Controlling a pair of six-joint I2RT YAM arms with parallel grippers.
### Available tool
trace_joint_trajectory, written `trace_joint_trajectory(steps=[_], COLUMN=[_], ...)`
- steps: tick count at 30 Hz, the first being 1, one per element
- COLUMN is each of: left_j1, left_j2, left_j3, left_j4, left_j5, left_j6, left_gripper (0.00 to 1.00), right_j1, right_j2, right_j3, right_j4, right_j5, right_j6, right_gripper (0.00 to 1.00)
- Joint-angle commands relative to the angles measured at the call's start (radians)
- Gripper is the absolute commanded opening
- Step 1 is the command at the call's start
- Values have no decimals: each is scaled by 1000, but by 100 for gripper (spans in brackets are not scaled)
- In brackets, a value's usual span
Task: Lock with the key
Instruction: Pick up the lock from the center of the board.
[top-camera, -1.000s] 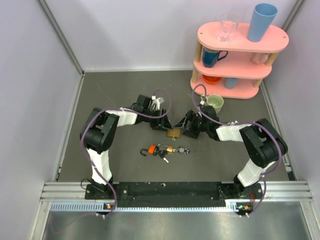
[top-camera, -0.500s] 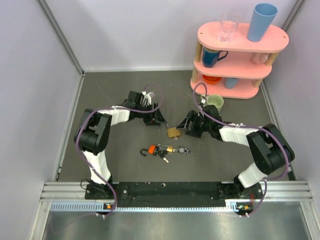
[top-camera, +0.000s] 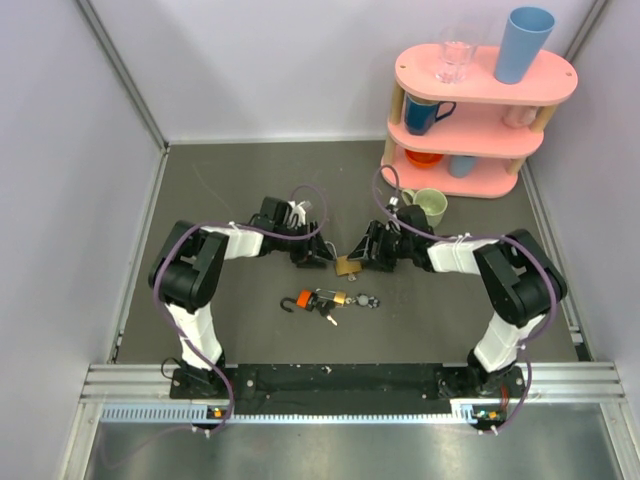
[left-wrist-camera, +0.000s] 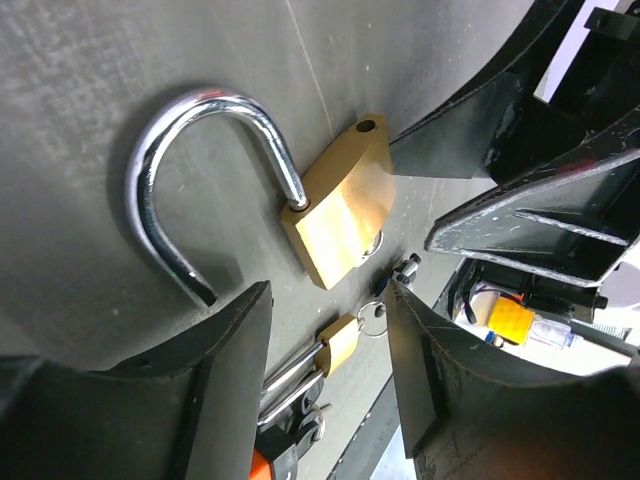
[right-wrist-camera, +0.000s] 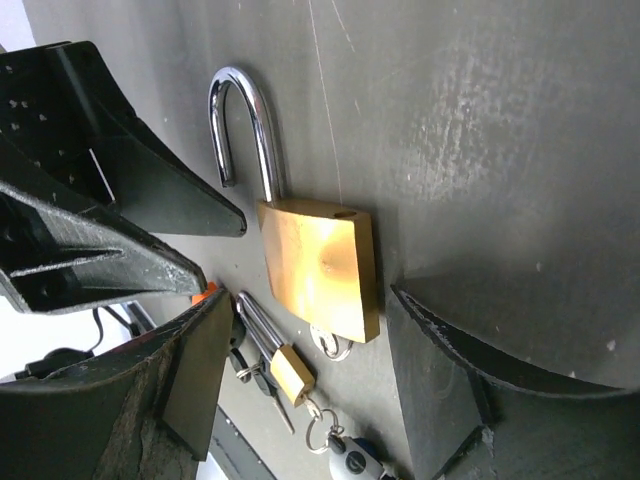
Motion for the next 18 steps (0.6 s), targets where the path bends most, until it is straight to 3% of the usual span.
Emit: trace_joint_trajectory(steps=[1,10,18], left_j1=[-14,-25,-39], left_j2=[-1,63,109], left_j3=[-4,6,3], left_j4=[93,127,176], left_j5=[6,-20,-7], left_j6=[-40,-63,-83], left_gripper=[53,42,34], right_j1=[-5,-5,4], right_j2=[48,103,152], right_j3=[56,51,-16], right_j4=[-17,49,276], right_j5=[3,-64,-160], right_j6=[-64,-38,67], right_gripper=[63,55,46])
